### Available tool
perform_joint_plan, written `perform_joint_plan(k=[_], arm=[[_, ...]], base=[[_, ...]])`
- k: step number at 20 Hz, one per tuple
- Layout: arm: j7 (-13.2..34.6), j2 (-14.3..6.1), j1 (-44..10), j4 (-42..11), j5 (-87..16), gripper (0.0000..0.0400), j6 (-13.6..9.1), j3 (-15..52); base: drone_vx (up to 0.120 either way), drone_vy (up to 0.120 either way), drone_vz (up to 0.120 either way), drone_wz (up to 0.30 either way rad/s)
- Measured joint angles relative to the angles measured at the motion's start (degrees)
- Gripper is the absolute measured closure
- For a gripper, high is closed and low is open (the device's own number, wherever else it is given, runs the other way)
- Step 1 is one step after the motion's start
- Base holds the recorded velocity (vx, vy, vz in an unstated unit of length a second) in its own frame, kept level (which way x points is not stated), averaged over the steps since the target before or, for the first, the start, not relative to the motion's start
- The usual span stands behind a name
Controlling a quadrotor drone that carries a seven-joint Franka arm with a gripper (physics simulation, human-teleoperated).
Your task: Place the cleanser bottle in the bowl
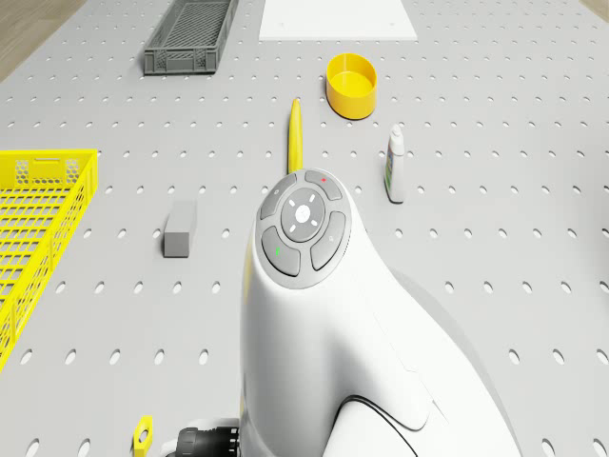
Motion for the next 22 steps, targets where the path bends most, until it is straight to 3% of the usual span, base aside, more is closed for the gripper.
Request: perform_joint_plan(k=[6,12,16,22], arm=[[0.25,-1.11,-0.28,0.06,0.5,0.0,1.03,0.23],[0.48,-2.15,-0.54,0.12,0.96,0.0,2.0,0.44],[0.62,-2.81,-0.7,0.15,1.25,0.0,2.62,0.57],[0.82,-3.74,-0.93,0.2,1.65,0.0,3.48,0.74]], base=[[0.12,0.0,-0.12,0.0],[0.12,0.0,-0.007,0.0],[0.12,-0.09,0.0,0.0],[0.12,0.0,-0.087,0.0]])
